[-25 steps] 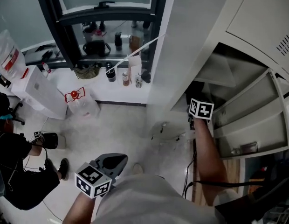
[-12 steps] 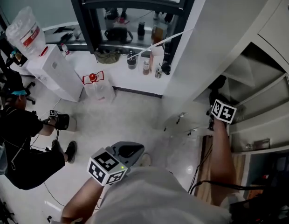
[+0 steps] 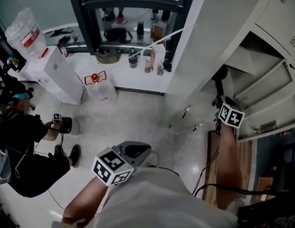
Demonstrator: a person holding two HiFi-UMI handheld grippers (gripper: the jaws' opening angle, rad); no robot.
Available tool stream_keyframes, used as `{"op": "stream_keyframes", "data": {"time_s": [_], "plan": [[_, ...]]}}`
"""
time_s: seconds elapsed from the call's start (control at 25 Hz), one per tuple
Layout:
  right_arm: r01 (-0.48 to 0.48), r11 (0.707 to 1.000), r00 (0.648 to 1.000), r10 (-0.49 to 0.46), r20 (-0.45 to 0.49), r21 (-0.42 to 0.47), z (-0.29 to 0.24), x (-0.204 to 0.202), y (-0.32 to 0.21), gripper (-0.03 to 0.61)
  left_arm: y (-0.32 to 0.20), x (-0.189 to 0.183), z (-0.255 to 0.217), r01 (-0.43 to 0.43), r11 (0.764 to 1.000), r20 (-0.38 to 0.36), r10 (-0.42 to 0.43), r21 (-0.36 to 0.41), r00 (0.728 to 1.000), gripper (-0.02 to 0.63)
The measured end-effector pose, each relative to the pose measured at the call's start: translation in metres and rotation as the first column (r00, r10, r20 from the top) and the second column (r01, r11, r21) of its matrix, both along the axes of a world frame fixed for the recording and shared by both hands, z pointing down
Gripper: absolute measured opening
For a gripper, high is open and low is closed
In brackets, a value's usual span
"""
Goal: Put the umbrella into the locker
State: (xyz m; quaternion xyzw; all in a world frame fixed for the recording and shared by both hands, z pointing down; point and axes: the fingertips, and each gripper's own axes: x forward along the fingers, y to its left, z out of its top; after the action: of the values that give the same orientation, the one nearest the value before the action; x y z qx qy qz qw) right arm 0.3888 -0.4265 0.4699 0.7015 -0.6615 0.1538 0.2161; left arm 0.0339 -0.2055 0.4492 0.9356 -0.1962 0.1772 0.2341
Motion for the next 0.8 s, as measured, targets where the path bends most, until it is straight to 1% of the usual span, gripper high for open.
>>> {"op": "stream_keyframes", "data": {"time_s": [0.12,0.24,0.6,0.8], "plan": [[-0.001,1.000,1.000,0.001,0.003,0.014,-0.005,-0.012,0.028,0.190,0.014,-0.008,0.000,-0.022,1.000,-0.010,0.022,-0.002,1.000,0.011],[0.009,1.000,1.000,-0.009,0.016,0.010,-0.001,-0.030,0.056,0.190,0.030,-0.019,0.001,-0.043,0.999,-0.014,0.043,-0.004,0.999,0.011],[0.044,0.999,0.997,-0.043,0.060,-0.017,0.013,-0.098,0.143,0.187,0.079,-0.046,0.005,-0.113,0.994,-0.029,0.113,-0.005,0.993,0.011],[0.075,0.997,0.995,-0.072,0.075,-0.032,0.022,-0.139,0.188,0.168,0.105,-0.061,0.008,-0.145,0.989,-0.037,0.145,-0.006,0.989,0.011]]}}
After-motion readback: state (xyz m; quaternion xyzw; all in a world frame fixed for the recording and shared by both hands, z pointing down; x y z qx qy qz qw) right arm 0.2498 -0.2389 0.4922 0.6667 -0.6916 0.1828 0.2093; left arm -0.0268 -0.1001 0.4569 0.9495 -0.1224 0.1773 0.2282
